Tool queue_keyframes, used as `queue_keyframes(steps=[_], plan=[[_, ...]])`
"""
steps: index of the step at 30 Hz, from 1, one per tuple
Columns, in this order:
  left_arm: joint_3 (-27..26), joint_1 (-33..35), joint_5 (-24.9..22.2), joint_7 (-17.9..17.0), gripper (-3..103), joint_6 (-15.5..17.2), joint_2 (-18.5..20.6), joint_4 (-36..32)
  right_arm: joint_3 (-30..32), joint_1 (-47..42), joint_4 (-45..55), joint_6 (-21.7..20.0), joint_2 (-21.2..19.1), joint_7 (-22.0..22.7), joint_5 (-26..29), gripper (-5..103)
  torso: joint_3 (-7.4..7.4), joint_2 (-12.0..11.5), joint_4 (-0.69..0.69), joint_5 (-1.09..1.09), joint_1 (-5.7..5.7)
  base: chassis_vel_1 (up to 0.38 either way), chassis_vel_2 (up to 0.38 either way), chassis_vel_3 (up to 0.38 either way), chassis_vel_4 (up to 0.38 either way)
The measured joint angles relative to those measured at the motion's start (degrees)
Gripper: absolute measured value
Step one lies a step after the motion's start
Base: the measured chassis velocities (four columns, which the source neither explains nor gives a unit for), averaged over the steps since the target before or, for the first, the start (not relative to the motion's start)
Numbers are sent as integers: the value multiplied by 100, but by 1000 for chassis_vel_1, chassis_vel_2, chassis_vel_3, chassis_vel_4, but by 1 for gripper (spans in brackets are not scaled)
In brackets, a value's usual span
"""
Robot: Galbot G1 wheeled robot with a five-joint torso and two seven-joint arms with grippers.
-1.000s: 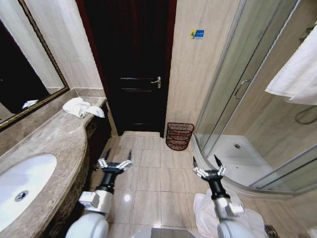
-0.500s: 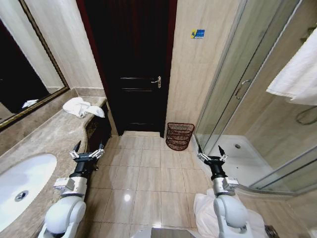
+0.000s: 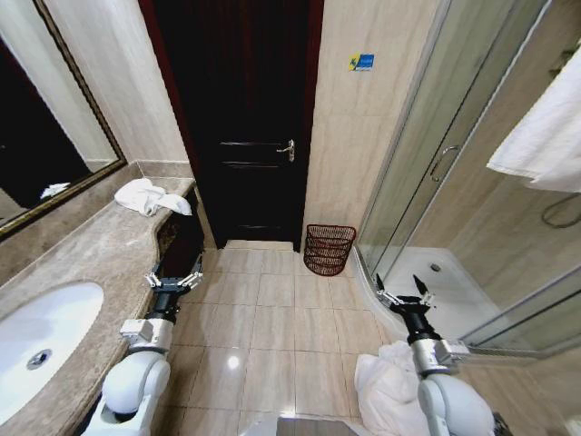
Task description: Discard the used towel into the hamper.
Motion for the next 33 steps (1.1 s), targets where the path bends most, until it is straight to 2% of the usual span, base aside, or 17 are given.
queue_keyframes(steps=[8, 15, 33], plan=[[-25, 158, -27, 31, 100, 15, -27, -186, -7, -33, -47, 71, 35, 144, -134, 100, 0, 0, 0, 0, 0, 0, 0, 0, 0], [36, 136, 180, 101, 100, 11, -125, -166, -16, -98, -68, 193, 122, 33, -328, 100, 0, 0, 0, 0, 0, 0, 0, 0, 0], [29, 236, 233, 205, 100, -16, -190, -317, 30, -267, 209, 276, 128, -6, -366, 100, 0, 0, 0, 0, 0, -7, 8, 6, -9]])
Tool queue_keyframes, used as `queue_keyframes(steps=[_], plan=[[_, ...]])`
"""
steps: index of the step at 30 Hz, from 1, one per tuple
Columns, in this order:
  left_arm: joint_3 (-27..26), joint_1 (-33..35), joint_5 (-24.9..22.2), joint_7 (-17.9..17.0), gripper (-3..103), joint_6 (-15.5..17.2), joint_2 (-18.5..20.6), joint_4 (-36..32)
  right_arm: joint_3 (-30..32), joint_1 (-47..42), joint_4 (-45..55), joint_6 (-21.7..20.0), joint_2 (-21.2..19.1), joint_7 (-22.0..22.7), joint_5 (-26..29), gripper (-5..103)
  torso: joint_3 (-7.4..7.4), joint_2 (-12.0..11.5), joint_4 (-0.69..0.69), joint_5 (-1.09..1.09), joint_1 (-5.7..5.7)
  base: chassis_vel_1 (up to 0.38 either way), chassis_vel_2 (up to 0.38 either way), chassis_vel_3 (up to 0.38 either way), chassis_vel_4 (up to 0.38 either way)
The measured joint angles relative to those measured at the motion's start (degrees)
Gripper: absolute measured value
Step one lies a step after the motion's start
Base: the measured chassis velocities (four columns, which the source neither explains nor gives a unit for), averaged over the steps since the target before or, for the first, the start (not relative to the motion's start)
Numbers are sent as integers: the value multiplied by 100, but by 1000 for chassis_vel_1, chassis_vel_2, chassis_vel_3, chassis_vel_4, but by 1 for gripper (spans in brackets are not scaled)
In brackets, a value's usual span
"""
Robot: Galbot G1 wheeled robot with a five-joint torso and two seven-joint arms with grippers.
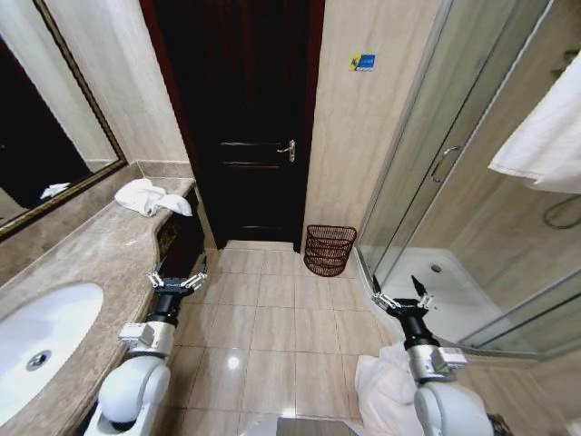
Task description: Discard the used towel into the hamper.
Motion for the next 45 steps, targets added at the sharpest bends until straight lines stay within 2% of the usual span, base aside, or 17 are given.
queue_keyframes(steps=[26, 45], plan=[[-36, 92, 82, -18, 100, -176, -27, 0, -5, -68, -51, 130, 34, -37, -85, 100, 0, 0, -1, 0, 0, -92, 96, 101, -96], [-51, 118, 143, -9, 100, -289, -53, 43, 0, -90, -102, 237, 50, -26, -101, 100, 0, 0, 1, 0, -1, -66, 208, 213, -70]])
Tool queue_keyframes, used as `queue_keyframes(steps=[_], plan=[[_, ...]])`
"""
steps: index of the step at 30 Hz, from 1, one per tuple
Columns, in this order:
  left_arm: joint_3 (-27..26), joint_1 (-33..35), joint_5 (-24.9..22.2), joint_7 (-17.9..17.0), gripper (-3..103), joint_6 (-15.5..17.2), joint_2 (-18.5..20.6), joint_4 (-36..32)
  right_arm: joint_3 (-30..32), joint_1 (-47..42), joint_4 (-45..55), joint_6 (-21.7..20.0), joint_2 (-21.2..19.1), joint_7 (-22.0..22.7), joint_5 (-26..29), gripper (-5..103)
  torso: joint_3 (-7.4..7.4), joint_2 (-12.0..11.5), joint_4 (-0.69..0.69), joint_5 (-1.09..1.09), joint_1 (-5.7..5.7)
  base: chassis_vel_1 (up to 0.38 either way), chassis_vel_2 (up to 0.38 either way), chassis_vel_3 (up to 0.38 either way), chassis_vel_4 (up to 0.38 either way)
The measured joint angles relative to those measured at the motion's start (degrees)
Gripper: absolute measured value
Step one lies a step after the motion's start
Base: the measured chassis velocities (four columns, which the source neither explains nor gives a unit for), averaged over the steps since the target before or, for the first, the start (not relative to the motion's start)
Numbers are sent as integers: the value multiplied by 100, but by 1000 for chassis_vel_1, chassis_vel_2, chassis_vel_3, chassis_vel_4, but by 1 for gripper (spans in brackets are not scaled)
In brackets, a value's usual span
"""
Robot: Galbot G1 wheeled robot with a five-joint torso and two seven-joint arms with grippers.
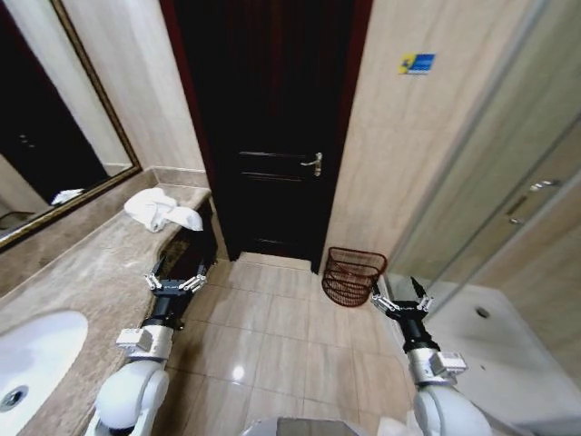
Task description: Discard the used towel into the hamper.
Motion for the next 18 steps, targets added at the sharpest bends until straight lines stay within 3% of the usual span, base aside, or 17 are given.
queue_keyframes(steps=[13, 18], plan=[[4, 29, 38, -3, 100, -78, -45, 12, 29, -57, -38, 97, -1, 29, 15, 100, 1, 0, -1, 0, 1, -64, 249, 256, -68], [30, -2, 142, -32, 100, -292, -81, 72, 56, -92, -64, 159, -3, 50, 38, 100, 0, 0, -2, -2, 1, -131, 237, 250, -138]])
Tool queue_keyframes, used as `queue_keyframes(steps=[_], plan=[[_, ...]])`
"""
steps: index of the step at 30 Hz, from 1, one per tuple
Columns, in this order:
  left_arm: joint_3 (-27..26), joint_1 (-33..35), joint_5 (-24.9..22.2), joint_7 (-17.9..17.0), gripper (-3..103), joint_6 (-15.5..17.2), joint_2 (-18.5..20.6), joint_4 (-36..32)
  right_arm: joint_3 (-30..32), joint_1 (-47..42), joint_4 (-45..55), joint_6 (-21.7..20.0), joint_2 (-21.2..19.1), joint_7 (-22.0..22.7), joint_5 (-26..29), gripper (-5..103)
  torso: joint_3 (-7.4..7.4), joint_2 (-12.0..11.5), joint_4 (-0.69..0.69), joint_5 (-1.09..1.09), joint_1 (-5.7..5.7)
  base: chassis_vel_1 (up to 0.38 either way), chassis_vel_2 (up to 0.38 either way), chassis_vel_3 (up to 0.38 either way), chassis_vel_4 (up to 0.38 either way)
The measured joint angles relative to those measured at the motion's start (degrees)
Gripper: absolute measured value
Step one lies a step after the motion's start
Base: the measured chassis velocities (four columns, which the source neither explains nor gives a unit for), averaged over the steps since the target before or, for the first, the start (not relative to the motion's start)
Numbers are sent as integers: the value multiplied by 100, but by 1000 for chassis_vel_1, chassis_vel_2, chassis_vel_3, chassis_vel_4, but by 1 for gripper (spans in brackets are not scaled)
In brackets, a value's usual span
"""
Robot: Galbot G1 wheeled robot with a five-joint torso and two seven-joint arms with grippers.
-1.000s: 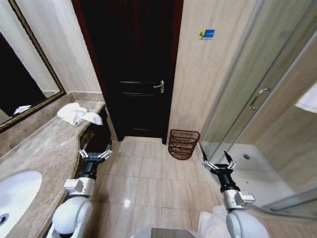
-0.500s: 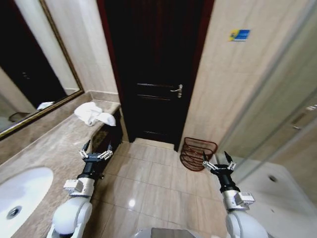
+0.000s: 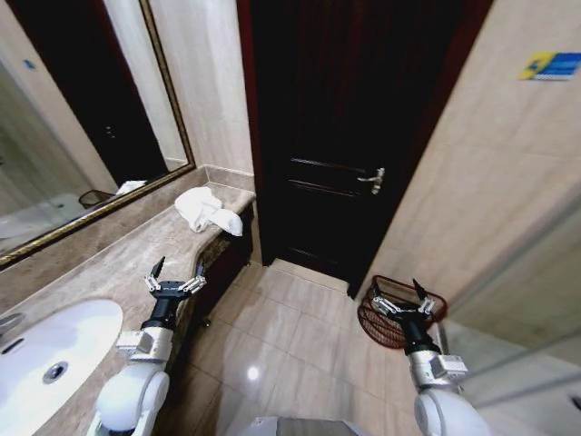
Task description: Discard the used towel into the hamper.
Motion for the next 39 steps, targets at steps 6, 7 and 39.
queue_keyframes(steps=[6, 7, 39], plan=[[8, 31, 76, -5, 100, -48, -43, -20, 12, -116, 41, 51, -19, 39, 57, 100, 1, -1, -1, 2, 2, -181, 213, 196, -187], [8, 31, 76, -5, 100, -48, -43, -20, 12, -116, 41, 51, -19, 39, 57, 100, 1, -1, -1, 2, 2, -171, 165, 187, -166], [-134, 96, -412, -160, 100, 28, 157, -27, -142, 178, 518, -623, -82, 294, -143, 100, 1, -1, 0, 3, 2, -79, 71, 70, -74]])
